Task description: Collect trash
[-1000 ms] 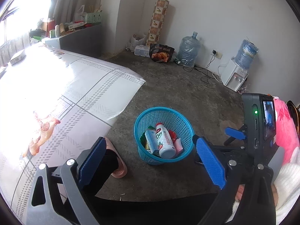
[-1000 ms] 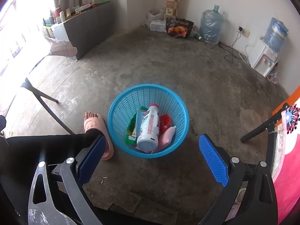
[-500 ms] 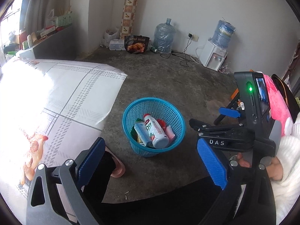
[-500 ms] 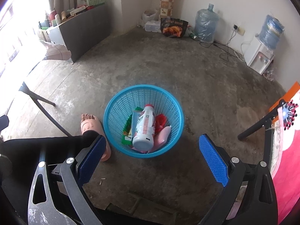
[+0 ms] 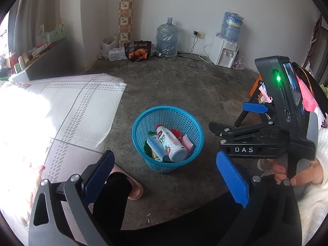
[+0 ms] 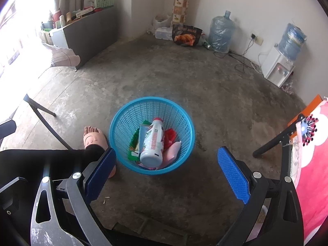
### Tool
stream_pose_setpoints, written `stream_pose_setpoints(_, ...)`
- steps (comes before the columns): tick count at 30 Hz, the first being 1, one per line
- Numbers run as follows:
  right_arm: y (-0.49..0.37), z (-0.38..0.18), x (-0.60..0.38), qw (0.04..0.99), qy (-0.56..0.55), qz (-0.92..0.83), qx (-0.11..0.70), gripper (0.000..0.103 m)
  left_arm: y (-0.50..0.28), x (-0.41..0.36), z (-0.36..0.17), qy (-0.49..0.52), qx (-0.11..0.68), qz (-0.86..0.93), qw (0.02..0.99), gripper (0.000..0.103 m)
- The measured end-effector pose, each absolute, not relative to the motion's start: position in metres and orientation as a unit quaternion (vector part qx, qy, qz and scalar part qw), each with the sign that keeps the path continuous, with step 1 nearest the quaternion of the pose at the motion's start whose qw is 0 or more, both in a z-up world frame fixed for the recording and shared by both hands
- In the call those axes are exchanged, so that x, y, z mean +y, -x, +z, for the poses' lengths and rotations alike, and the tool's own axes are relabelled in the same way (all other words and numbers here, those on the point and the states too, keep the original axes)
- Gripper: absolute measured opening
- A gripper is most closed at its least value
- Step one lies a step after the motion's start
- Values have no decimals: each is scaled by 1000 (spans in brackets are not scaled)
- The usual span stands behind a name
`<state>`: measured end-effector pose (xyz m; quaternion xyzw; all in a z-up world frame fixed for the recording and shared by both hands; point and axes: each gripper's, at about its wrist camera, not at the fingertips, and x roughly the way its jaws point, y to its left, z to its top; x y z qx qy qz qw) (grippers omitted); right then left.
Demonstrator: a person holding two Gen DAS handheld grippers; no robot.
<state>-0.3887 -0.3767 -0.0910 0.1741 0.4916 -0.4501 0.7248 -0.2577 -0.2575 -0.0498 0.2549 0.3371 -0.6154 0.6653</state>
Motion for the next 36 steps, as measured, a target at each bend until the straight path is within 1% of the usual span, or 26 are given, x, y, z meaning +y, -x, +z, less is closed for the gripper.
stream_pose_setpoints(10,387,-97,-379,714,-170,-453,506,95,262,-259,-56,-256,341,-630,649,98)
stream_pose_setpoints(15,389,-98,-379,713,-175,-454,505,95,266,-257,-55,-259,329,-627,657,98)
stream_pose_setpoints(36,388,-105,-380,711,-183,-448,511,95,268,-255,-57,-277,323,-619,660,98)
